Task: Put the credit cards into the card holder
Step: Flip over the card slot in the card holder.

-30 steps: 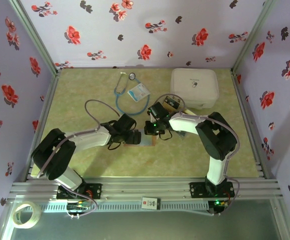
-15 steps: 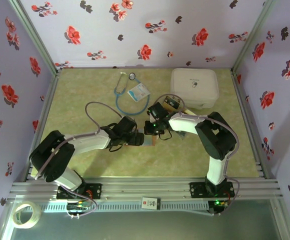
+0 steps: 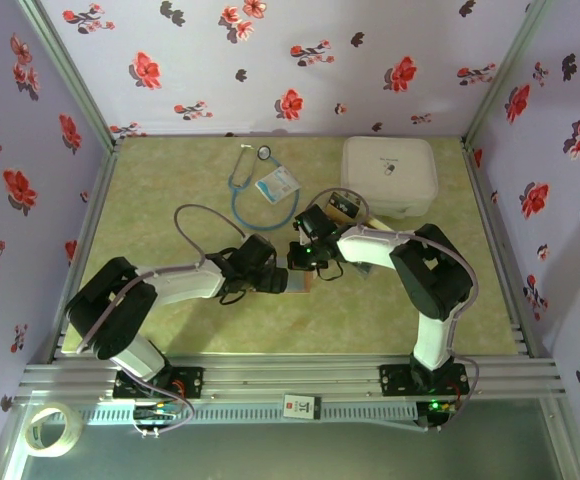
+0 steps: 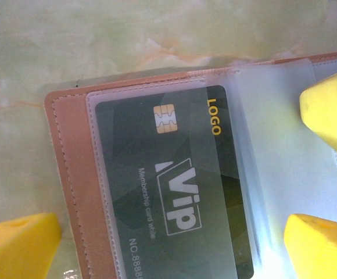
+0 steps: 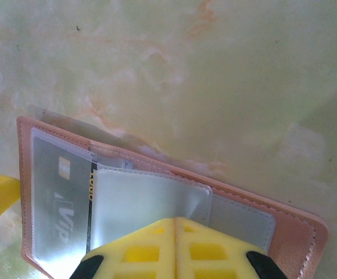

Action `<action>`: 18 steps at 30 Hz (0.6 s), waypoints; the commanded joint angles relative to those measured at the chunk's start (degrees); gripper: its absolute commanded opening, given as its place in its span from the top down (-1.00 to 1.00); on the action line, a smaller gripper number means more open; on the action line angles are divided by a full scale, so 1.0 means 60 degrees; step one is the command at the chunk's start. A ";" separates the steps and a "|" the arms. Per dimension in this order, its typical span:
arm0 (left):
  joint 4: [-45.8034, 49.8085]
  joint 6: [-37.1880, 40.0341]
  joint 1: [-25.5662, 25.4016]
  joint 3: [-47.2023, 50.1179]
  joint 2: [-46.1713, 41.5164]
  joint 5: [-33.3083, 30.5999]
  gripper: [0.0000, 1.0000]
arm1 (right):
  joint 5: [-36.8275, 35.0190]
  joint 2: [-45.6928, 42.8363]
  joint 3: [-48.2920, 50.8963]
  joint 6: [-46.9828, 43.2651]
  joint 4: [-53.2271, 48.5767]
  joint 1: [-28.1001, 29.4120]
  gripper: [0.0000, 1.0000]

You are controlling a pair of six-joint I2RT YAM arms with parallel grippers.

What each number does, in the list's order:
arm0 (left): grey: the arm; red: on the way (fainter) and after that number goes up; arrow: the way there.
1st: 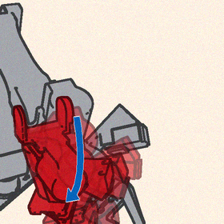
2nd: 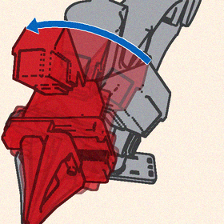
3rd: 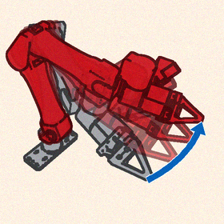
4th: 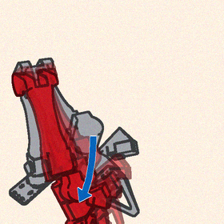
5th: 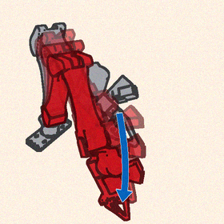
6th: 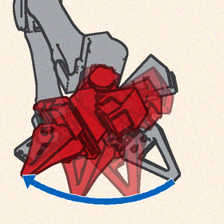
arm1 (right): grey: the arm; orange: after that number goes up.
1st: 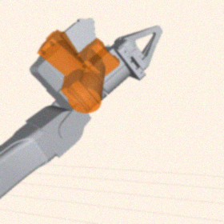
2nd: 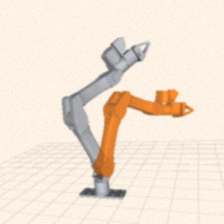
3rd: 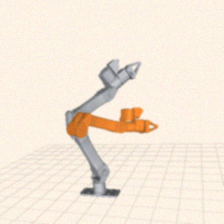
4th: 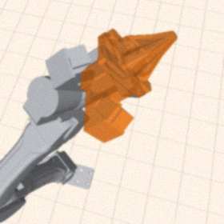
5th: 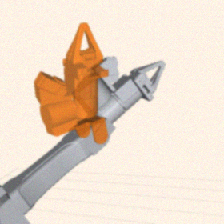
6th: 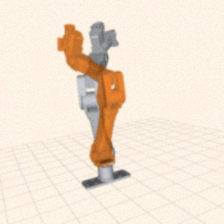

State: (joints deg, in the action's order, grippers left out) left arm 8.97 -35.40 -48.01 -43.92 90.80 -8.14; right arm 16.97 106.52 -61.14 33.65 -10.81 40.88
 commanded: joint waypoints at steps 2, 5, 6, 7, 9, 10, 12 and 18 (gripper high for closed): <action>0.0422 0.0043 -0.0041 0.0185 0.0290 -0.0452 -0.99 | -0.0042 -0.0340 -0.0142 0.0107 -0.0271 0.0014 0.67; 0.0465 -0.0002 -0.0041 0.0214 0.0399 -0.0510 -0.99 | -0.0150 -0.0627 -0.0135 0.0125 -0.0357 -0.0061 0.41; 0.0482 -0.0010 -0.0041 0.0223 0.0447 -0.0518 -0.99 | -0.0188 -0.0701 -0.0122 0.0134 -0.0399 -0.0086 0.36; 0.0477 -0.0022 -0.0033 0.0236 0.0477 -0.0526 -0.99 | -0.0219 -0.0785 -0.0110 0.0132 -0.0424 -0.0115 0.33; 0.0482 -0.0032 -0.0041 0.0260 0.0508 -0.0542 -0.99 | -0.0287 -0.0928 -0.0071 0.0147 -0.0440 -0.0160 0.25; 0.0475 -0.0033 -0.0041 0.0274 0.0525 -0.0546 -0.99 | -0.0323 -0.0996 -0.0022 0.0164 -0.0441 -0.0185 0.23; 0.0482 -0.0033 -0.0041 0.0286 0.0554 -0.0561 -0.99 | -0.0373 -0.1056 0.0059 0.0197 -0.0429 -0.0207 0.19; 0.0453 -0.0062 -0.0052 0.0372 0.0547 -0.0614 -0.99 | -0.0394 -0.0973 0.0281 0.0281 -0.0270 -0.0237 0.16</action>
State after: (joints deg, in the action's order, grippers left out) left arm 8.67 -35.42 -48.51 -43.90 91.66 -10.35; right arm 15.68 101.34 -60.66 34.57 -11.84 39.83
